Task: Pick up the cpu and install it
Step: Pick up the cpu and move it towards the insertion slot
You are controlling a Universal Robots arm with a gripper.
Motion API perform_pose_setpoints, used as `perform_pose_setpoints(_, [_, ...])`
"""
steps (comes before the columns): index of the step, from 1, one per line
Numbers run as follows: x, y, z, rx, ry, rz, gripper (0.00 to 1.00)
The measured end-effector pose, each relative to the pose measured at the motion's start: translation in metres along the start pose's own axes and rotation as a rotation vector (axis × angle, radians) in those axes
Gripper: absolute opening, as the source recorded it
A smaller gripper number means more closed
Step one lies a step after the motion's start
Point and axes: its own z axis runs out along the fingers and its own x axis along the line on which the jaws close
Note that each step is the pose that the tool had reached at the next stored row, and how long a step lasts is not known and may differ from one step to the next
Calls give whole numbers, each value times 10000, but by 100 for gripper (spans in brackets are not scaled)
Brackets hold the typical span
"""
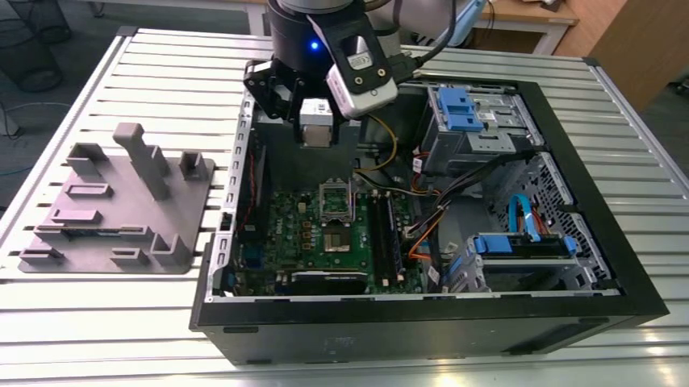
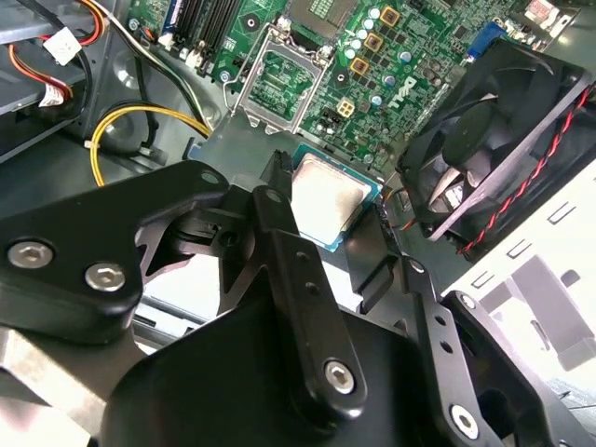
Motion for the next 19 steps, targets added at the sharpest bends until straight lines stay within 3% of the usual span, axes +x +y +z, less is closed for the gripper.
perform_pose_setpoints(8, [-25, 0, 6, -1, 0, 0, 47])
perform_pose_setpoints(19, [-242, 0, 31, -1, 10, 2, 47])
